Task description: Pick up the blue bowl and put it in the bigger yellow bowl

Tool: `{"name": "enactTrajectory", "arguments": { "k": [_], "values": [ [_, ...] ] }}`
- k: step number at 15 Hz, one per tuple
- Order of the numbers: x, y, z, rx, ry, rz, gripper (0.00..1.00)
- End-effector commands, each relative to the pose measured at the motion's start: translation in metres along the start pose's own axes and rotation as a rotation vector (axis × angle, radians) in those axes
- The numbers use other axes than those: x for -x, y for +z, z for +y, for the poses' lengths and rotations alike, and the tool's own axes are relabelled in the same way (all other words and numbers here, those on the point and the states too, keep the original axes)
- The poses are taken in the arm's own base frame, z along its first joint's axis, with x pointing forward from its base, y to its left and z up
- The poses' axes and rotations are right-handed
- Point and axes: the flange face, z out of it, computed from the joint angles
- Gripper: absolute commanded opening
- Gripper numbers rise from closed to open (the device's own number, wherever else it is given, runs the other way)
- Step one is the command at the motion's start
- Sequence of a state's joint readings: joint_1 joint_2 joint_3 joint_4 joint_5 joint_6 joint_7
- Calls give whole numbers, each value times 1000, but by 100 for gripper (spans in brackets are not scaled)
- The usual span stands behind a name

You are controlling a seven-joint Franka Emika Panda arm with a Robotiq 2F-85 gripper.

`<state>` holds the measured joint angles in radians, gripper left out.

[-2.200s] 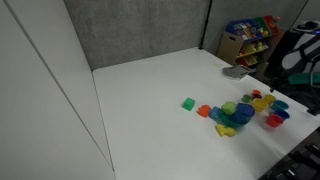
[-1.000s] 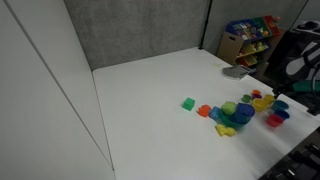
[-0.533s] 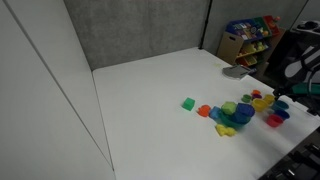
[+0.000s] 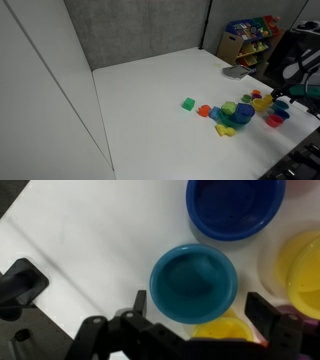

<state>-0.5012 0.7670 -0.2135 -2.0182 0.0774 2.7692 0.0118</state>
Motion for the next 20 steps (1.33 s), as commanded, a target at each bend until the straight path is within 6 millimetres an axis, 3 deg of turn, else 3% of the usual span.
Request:
{"name": "enactTrajectory", "arguments": {
  "k": [1, 2, 3, 4, 12, 14, 20],
  "values": [
    [-7, 5, -5, -24, -19, 15, 100],
    [-6, 7, -8, -24, -25, 14, 100],
    [-6, 8, -9, -24, -28, 13, 78],
    [-5, 10, -11, -24, -31, 12, 74],
    [-2, 7, -15, -7, -35, -2, 8],
    [0, -3, -17, -3, -37, -8, 1],
    [1, -47, -42, 17, -76, 21, 5]
  ]
}}
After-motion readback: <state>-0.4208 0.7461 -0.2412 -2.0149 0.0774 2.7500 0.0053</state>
